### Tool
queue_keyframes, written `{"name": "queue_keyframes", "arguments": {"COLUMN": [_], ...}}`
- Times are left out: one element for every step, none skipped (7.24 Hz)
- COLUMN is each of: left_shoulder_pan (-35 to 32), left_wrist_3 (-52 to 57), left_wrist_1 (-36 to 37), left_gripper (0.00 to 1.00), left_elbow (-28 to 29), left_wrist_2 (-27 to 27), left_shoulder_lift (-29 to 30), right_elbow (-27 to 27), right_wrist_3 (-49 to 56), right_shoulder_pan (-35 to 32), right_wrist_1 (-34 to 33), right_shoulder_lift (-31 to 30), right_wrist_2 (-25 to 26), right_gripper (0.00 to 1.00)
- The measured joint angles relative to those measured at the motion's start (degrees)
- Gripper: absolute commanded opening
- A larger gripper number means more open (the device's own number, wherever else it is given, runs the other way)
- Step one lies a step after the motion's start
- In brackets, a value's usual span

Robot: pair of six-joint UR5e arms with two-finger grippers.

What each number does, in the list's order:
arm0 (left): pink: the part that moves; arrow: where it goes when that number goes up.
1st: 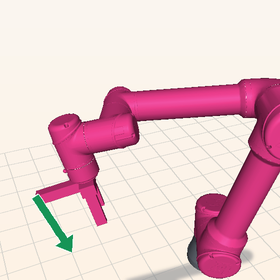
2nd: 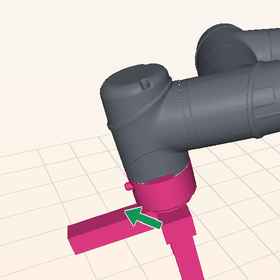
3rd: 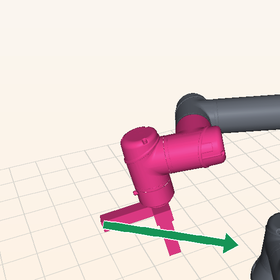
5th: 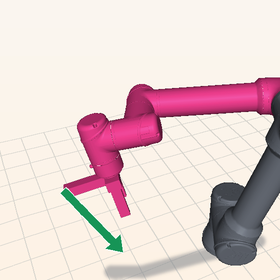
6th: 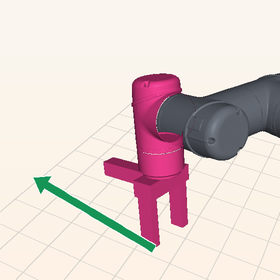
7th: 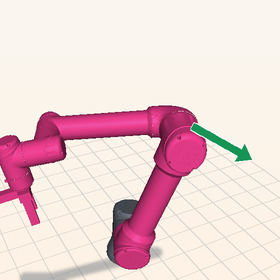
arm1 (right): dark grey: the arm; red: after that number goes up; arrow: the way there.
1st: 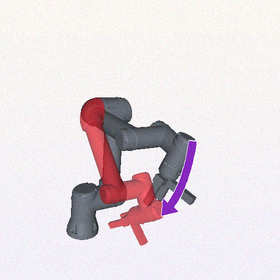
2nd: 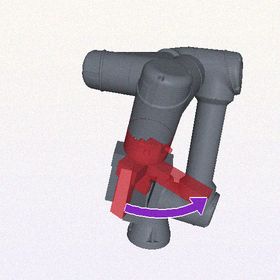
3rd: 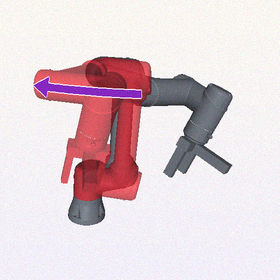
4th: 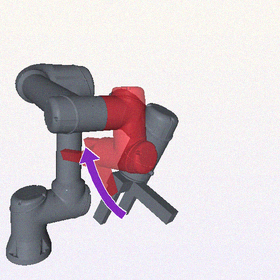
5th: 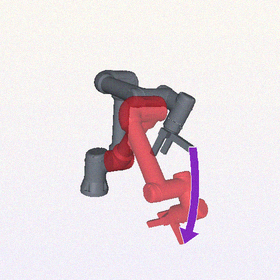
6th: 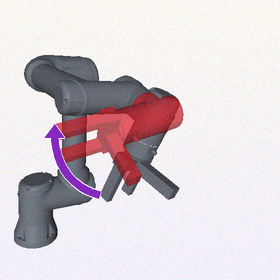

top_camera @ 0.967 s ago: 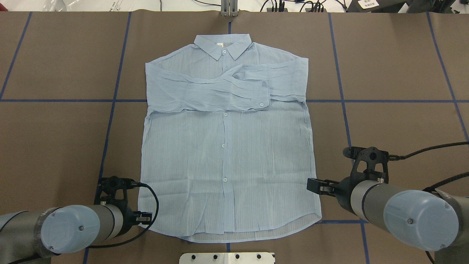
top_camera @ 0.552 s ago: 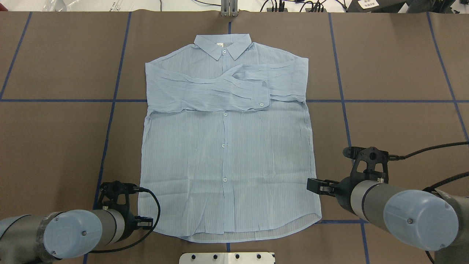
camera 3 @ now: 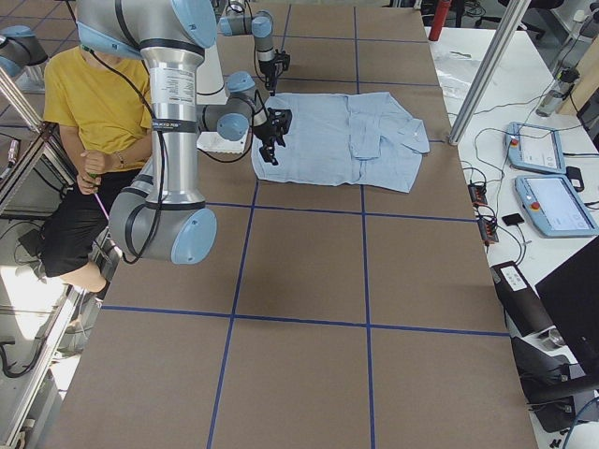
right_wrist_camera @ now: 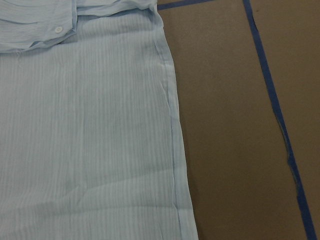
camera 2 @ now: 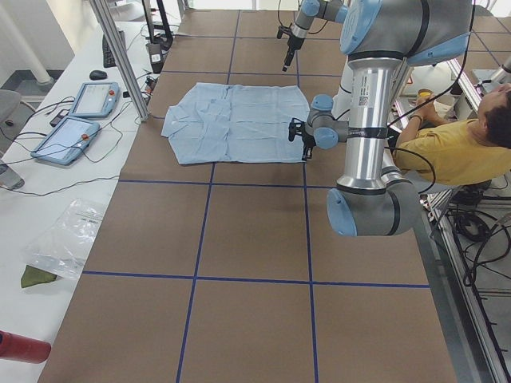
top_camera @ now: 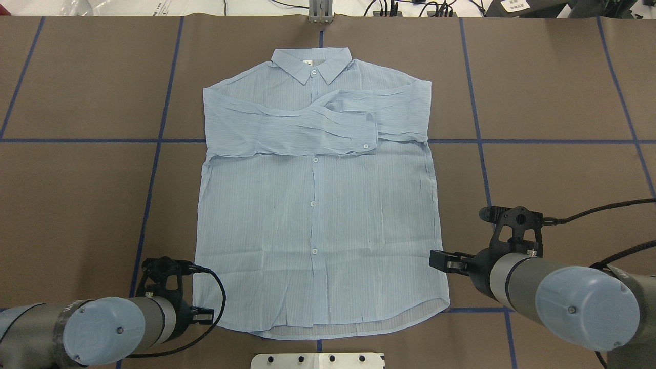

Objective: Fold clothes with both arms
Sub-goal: 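Lower both grippers onto the hem corners and grasp them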

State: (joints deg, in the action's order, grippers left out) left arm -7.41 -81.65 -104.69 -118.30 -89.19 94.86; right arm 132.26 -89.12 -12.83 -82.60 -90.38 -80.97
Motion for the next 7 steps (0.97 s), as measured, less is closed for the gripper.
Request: {"name": "queue_keyframes", "arguments": {"left_shoulder_pan": [0.0,0.0,0.0,0.0,0.0,0.0,0.0], "left_wrist_3": [0.0,0.0,0.0,0.0,0.0,0.0,0.0], "left_wrist_1": [0.0,0.0,0.0,0.0,-0.1,-0.1,-0.1], "left_gripper": [0.00,0.00,0.00,0.00,0.00,0.00,0.00], "left_elbow": [-0.1,-0.4,-0.5,-0.6,-0.7,-0.9,-1.1], "left_wrist_2": [0.0,0.0,0.0,0.0,0.0,0.1,0.6], "left_shoulder_lift": [0.1,0.2,0.5,0.8,1.3,1.8,2.1], "right_elbow": [-0.1,-0.3,-0.9,-1.7,-2.5,-3.6,-4.7], "right_wrist_3": [0.0,0.1,0.1,0.1,-0.1,-0.8,-2.5], "right_shoulder_pan": [0.0,0.1,0.4,0.8,1.7,3.2,5.1], "right_wrist_1": [0.3,1.9,6.2,11.1,13.9,15.1,15.6], "right_shoulder_lift": [-0.1,-0.7,-3.0,-6.0,-8.0,-8.8,-9.0], "right_wrist_2": [-0.1,-0.1,-0.1,0.2,1.2,3.1,5.3], "right_gripper": [1.00,1.00,1.00,1.00,0.90,0.81,0.75]}}
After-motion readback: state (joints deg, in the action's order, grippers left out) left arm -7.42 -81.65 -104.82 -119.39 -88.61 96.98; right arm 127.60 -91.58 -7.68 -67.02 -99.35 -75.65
